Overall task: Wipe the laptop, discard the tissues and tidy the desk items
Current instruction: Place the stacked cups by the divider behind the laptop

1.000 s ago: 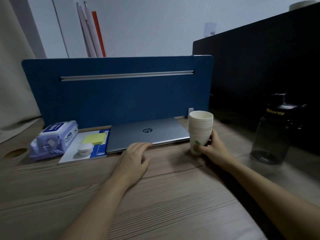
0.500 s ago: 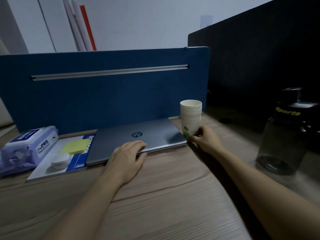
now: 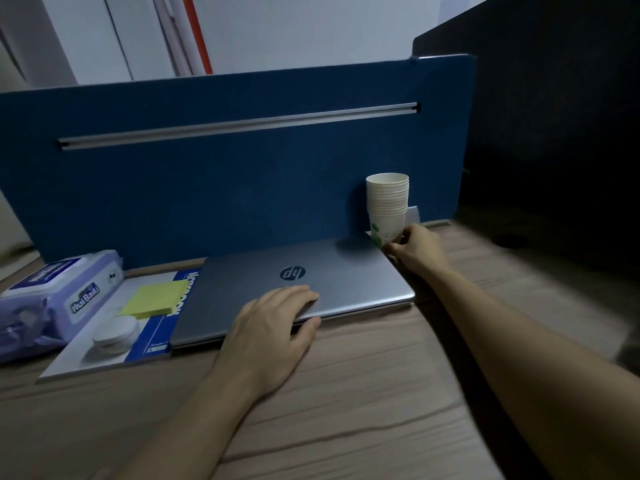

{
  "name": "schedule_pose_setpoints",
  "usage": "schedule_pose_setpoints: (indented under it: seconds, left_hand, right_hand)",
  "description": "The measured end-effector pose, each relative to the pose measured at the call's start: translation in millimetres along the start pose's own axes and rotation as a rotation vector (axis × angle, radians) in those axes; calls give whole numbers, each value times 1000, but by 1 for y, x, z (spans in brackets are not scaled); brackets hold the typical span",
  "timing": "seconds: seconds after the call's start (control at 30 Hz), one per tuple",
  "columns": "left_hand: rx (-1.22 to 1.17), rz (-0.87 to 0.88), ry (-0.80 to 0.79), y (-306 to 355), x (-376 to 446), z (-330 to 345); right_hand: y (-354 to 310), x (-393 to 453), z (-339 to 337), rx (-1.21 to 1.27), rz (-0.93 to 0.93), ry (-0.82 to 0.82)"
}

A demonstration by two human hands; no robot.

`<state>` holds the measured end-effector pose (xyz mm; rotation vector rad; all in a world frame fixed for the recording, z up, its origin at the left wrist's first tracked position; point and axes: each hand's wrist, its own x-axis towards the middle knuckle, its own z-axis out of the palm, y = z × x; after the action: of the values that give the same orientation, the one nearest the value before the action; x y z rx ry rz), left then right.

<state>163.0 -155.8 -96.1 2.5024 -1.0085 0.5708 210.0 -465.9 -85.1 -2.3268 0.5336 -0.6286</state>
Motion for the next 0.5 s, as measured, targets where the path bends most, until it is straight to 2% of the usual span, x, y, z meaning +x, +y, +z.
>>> schedule_pose_setpoints:
  seconds: [0.27, 0.5]
  left_hand:
    - [-4, -7, -27, -1, 0, -2]
    - [19, -27, -79, 2, -1, -5]
  right_hand:
    - [-2, -13, -9, 40, 45, 1]
    - [3, -76, -37, 61, 55, -38]
